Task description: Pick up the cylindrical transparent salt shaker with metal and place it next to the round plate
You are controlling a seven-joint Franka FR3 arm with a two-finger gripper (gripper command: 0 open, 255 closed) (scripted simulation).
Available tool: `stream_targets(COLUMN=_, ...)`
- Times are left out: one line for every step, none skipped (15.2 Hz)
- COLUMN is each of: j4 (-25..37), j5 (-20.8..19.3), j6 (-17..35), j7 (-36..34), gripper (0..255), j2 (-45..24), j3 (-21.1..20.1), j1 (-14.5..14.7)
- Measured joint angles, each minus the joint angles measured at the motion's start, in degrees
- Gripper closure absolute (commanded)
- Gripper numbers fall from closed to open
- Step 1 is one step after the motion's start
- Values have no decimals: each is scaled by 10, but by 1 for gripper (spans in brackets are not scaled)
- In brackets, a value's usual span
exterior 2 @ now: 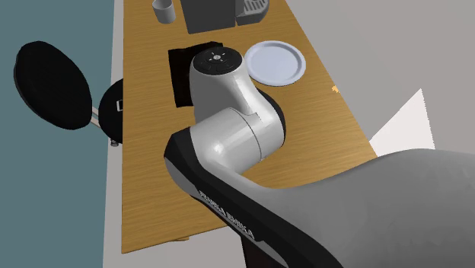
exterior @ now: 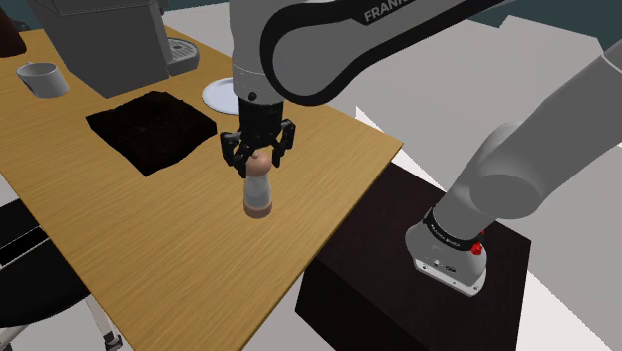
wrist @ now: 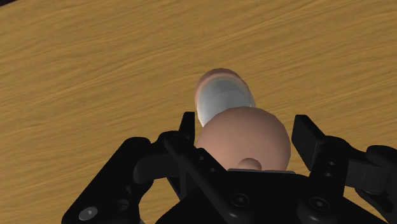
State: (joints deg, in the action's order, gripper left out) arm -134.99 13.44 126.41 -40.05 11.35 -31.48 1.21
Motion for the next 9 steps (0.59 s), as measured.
stream_targets(j4=0, j5=0, j6=0, j7=0, gripper=255, j2=0, j3=0, j1=0)
stream_targets(j4=0, j5=0, j6=0, j7=0, gripper=255, j2=0, j3=0, j1=0)
stream_targets(j4=0, j5=0, j6=0, j7=0, gripper=255, j2=0, j3=0, j1=0)
stream_targets(j4=0, j5=0, j6=0, j7=0, gripper=255, j2=0, j3=0, j1=0)
stream_targets(j4=2, j5=1, j6=-4, j7=0, gripper=255, j2=3, j3=1, j1=0)
stream_targets(j4=4, j5=2, j6=-10, j7=1, gripper=255, j2=6, j3=2, j1=0)
stream_targets(j4=10, j5=2, j6=-19, j7=1, gripper=255, j2=9, j3=3, j1=0)
stream_targets(j4=15, j5=2, j6=-26, j7=1, gripper=255, j2=11, j3=4, j1=0)
stream_targets(j4=19, j5=4, j6=-35, j7=2, gripper=255, j2=17, j3=5, j1=1)
